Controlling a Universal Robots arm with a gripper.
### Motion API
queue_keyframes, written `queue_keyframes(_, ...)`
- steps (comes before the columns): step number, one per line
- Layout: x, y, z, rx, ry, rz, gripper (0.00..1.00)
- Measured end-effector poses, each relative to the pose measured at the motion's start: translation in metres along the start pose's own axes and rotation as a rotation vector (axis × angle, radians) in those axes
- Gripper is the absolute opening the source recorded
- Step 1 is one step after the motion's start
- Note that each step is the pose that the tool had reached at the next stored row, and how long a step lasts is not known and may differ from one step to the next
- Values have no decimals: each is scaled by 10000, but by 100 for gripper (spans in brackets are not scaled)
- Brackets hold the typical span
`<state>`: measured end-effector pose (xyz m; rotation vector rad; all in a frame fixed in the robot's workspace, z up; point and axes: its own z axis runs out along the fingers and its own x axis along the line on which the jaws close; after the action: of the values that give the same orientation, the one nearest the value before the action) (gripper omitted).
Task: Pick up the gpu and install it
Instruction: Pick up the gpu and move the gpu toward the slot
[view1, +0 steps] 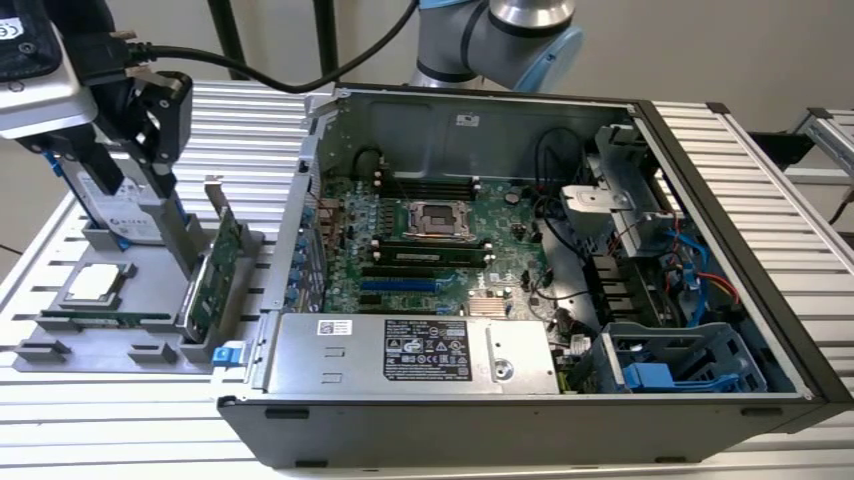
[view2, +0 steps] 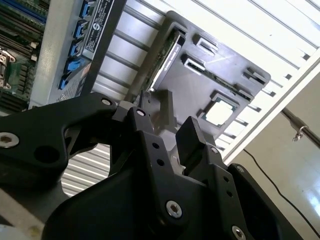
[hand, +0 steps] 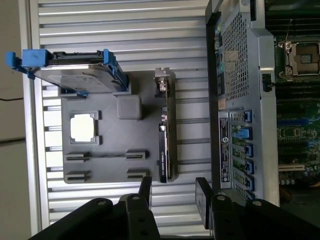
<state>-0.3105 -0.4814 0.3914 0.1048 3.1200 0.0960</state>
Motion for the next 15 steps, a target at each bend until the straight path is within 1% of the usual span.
queue_keyframes(15,1,-5,76,1,1,0,100)
